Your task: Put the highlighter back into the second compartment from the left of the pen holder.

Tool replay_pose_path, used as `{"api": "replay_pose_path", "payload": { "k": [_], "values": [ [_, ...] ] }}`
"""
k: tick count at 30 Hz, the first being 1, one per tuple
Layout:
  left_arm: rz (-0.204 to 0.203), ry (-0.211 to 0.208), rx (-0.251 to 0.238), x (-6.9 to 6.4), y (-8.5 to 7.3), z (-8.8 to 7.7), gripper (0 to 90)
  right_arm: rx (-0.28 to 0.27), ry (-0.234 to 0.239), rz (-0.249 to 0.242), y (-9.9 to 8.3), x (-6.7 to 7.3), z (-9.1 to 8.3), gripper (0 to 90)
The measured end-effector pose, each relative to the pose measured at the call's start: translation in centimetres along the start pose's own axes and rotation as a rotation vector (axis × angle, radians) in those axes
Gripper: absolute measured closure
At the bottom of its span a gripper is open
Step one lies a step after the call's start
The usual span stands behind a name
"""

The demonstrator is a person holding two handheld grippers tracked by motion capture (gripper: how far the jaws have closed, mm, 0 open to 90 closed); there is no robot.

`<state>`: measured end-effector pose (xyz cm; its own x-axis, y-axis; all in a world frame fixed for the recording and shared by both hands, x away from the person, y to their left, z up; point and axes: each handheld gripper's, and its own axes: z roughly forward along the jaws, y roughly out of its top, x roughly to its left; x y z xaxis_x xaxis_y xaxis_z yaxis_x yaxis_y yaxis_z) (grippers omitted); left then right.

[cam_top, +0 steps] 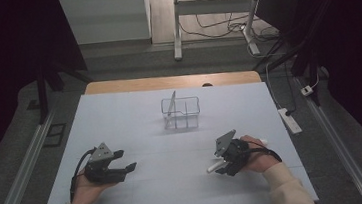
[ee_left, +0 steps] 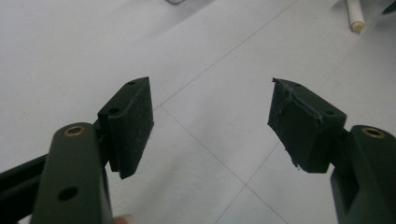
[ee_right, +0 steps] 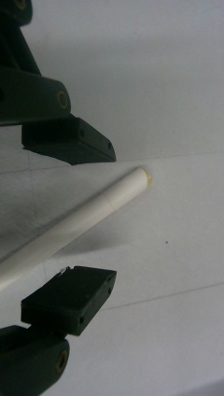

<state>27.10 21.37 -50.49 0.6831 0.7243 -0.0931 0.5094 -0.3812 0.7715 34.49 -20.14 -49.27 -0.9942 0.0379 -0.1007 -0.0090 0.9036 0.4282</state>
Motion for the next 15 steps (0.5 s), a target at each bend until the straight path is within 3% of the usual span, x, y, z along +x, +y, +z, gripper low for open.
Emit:
{"api": "replay_pose_path", "payload": {
  "k": [10,15],
  "values": [
    [0.003,-0.005,0.002,0.05,0.02,0.09,30.8,0.038,0.003,-0.032,0.03,0.02,0.61,46.5],
    [0.0,-0.011,0.0,0.13,0.04,0.13,30.8,0.037,0.041,-0.041,0.0,-0.24,0.83,51.9]
  ]
}}
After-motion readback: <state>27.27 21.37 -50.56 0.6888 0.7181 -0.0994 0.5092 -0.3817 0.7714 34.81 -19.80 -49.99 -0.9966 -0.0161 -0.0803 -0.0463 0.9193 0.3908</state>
